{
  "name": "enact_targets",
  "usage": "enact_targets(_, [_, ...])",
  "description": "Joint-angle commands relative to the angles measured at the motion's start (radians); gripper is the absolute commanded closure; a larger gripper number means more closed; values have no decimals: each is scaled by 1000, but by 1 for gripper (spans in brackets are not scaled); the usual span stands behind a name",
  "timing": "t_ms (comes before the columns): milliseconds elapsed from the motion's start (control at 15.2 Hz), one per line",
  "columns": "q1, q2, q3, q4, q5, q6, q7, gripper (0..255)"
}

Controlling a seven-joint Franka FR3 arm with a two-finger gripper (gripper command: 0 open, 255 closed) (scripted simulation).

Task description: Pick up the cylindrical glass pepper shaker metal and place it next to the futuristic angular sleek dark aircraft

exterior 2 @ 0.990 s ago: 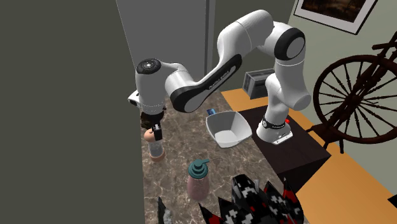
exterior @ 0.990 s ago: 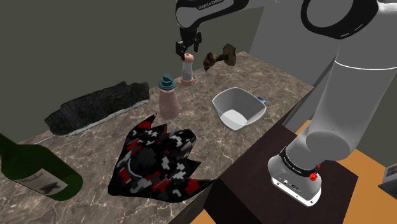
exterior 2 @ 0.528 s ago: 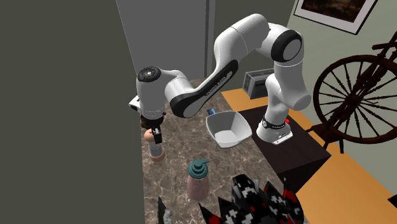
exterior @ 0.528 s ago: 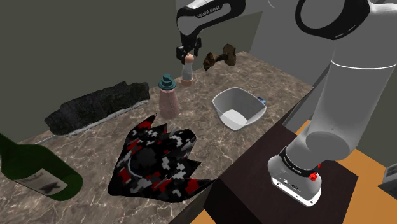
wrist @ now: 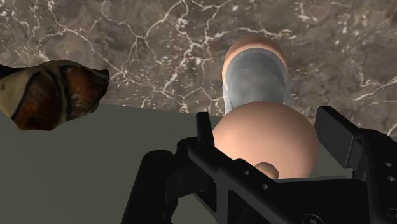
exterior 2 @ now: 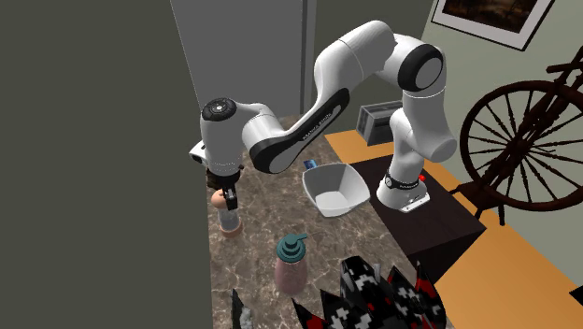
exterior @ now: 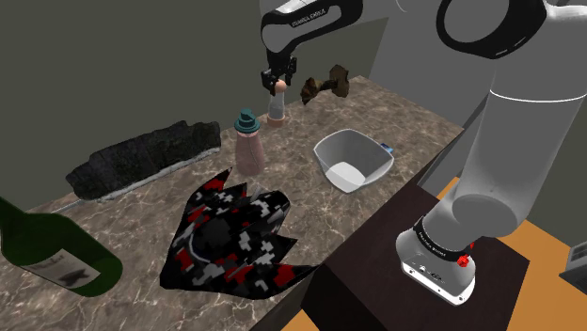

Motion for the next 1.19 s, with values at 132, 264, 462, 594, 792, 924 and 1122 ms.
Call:
enact_targets(132, [0, 0, 0, 0, 0, 0, 0, 255])
enact_targets(264, [0, 0, 0, 0, 0, 0, 0, 255])
enact_targets(462, [0, -5, 1, 7, 2, -11, -3, 255])
enact_targets(594, [0, -13, 1, 21, 5, -34, -8, 255])
enact_targets(792, [0, -25, 3, 45, 9, -69, -16, 255])
enact_targets(924, [0, -32, 4, 62, 12, -92, -21, 255])
enact_targets(1122, [1, -41, 5, 90, 16, -128, -28, 255])
